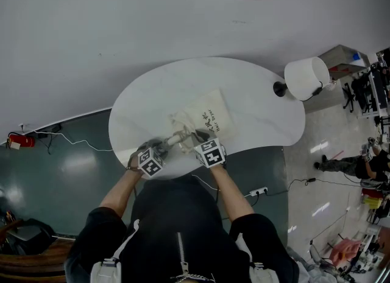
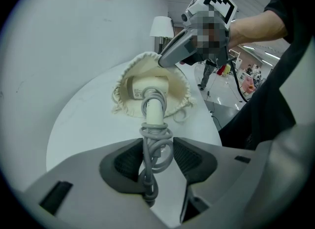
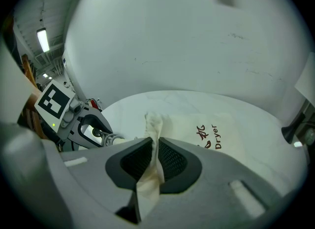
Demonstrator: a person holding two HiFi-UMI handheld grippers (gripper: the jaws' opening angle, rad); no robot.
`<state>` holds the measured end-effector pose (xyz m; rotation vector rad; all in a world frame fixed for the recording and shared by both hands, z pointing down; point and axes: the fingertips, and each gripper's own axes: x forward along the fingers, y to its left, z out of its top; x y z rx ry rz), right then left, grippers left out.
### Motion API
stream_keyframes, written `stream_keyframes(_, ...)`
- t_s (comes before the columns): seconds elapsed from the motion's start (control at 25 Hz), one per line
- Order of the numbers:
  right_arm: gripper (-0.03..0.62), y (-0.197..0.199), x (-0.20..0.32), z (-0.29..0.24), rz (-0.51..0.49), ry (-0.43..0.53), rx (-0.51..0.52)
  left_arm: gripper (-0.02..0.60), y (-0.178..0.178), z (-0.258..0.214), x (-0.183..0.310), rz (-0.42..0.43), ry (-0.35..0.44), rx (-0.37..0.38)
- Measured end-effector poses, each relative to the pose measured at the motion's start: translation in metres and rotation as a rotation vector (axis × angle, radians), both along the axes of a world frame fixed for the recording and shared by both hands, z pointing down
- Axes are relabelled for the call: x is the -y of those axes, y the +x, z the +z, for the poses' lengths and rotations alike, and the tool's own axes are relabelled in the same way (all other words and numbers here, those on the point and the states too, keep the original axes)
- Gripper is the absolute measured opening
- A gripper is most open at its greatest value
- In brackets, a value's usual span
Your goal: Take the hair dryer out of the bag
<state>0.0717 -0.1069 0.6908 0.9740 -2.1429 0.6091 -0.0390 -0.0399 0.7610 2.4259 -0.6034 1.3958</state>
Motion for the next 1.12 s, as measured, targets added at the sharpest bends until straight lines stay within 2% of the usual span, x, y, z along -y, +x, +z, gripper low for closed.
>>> stream_keyframes(0.84,0.038,-0.003,0.003,0.007,0.004,-0.016,0.006,0.199,-0.023,0.033,-0.005,-0.034,-0.055,0.075)
stream_keyframes(1.12,0.038,-0.003,0.002,0.008,0.008,-0.019,0.02,0.199,-0.022,0.028,-0.006,-0.005,-0.066,0.085)
